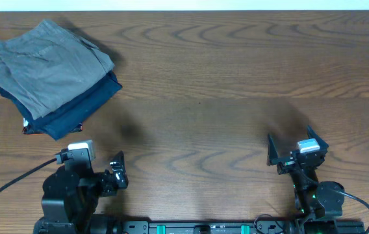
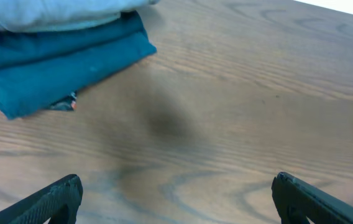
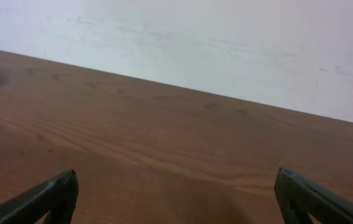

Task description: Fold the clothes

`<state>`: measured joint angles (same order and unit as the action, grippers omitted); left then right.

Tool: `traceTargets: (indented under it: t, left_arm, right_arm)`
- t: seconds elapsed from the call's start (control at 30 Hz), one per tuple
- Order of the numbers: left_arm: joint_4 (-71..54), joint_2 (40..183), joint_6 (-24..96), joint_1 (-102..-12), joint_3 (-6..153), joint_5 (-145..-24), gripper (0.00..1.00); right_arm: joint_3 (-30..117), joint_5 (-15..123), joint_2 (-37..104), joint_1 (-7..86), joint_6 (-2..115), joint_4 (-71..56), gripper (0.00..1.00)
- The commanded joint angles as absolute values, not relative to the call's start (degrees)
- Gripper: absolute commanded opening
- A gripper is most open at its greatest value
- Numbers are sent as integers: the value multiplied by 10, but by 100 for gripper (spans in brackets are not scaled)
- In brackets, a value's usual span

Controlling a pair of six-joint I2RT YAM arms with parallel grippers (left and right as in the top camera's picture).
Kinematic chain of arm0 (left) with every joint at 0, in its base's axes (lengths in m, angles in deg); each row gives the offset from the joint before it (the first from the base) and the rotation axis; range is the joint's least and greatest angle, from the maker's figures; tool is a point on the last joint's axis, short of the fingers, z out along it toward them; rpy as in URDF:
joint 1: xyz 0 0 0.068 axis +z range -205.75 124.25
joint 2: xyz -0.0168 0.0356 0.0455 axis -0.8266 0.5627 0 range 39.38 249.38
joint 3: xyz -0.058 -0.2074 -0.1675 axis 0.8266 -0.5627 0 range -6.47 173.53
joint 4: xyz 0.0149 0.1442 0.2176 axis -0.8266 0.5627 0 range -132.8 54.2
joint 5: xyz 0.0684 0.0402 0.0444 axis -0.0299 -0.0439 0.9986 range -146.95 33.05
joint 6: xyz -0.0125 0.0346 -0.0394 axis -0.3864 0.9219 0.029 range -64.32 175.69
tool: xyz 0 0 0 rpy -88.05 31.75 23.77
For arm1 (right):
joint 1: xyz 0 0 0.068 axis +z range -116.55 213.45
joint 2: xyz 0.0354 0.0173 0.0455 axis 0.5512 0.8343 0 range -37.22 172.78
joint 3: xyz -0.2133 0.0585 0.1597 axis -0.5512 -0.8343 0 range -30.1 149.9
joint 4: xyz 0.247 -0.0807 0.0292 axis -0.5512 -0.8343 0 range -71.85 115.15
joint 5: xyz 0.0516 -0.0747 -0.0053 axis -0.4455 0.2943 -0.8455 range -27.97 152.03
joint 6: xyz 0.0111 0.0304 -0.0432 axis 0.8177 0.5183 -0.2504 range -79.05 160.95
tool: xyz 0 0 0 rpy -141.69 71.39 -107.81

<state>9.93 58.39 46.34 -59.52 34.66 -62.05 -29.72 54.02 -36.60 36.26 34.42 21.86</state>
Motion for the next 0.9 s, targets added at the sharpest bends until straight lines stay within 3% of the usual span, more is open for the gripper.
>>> traceTargets:
  t: [0.0, 0.53, 0.67, 0.87]
  left_arm:
    - [82, 551, 480, -595, 309, -587, 98]
    - [-380, 405, 482, -595, -28, -572, 98]
    - [-437, 395, 482, -595, -63, -547, 98]
    - [-388, 395, 482, -595, -62, -533, 98]
  right_arm:
    - [-298, 539, -368, 369, 338, 216, 99]
    - [-298, 539, -368, 369, 338, 216, 99]
    - [-298, 539, -368, 369, 338, 216, 99]
    - [-298, 539, -368, 369, 338, 216, 99]
